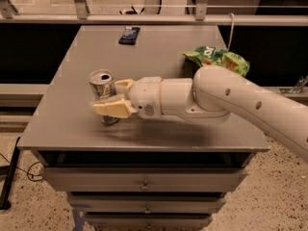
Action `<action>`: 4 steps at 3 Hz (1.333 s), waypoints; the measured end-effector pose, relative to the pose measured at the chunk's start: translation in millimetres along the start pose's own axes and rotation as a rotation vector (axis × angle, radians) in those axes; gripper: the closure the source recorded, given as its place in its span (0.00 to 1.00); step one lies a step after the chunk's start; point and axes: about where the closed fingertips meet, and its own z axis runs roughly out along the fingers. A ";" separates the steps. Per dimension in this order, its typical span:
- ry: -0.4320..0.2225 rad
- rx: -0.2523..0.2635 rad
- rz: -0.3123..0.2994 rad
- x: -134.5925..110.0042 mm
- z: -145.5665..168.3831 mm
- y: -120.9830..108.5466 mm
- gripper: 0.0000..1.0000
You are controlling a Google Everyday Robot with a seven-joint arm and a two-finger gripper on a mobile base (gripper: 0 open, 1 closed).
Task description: Knock redbull can over
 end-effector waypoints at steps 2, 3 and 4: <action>0.176 0.016 -0.122 -47.2 -29.5 -43.8 1.00; 0.344 -0.020 -0.180 -70.3 -37.0 -69.1 1.00; 0.592 -0.077 -0.264 -50.4 -43.9 -80.0 1.00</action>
Offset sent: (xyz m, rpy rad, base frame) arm 0.1022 -0.1010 0.0532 -0.5801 -0.1462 0.1073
